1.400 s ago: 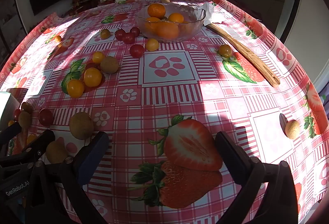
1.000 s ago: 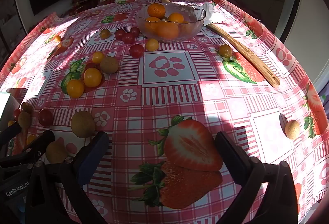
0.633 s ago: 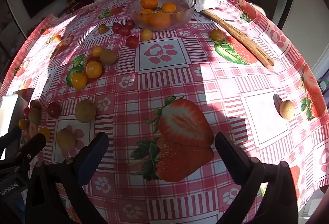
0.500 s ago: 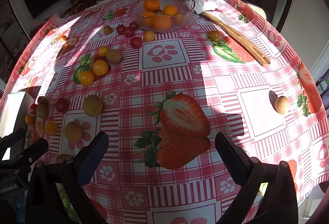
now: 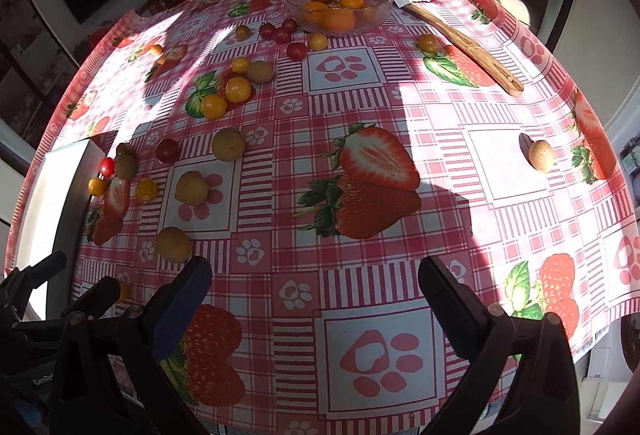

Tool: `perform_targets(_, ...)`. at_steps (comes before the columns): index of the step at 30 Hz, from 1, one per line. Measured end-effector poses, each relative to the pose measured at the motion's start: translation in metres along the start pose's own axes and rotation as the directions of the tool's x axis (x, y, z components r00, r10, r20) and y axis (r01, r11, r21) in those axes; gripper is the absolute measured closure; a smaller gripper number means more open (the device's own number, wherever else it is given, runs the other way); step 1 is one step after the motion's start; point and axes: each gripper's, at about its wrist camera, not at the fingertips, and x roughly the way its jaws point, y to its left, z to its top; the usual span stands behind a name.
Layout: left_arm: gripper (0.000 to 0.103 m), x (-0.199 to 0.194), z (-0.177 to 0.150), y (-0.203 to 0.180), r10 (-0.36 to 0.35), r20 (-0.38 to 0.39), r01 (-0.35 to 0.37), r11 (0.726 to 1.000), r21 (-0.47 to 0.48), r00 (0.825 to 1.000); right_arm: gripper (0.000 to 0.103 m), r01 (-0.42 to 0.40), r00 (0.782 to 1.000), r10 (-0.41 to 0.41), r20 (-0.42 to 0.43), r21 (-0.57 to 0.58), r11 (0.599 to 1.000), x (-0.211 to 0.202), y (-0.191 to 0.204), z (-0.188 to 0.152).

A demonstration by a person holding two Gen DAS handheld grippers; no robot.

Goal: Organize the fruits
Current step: 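Move both tools over the scattered fruits toward a yellow-brown fruit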

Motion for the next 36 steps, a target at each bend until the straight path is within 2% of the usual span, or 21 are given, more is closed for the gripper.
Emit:
perform_targets(25, 0.000, 0.002, -0.007, 0.001, 0.019, -0.020, -0.019, 1.000, -0.011, 1.000, 0.000, -0.003, 1.000, 0.003, -0.010, 0.003, 1.000, 0.001, -0.004, -0.010)
perform_targets(36, 0.000, 0.006, -0.009, -0.005, 0.009, -0.025, -0.009, 1.000, -0.001, 1.000, 0.000, 0.004, 1.000, -0.003, -0.014, 0.070, 0.998, 0.000, -0.031, -0.013)
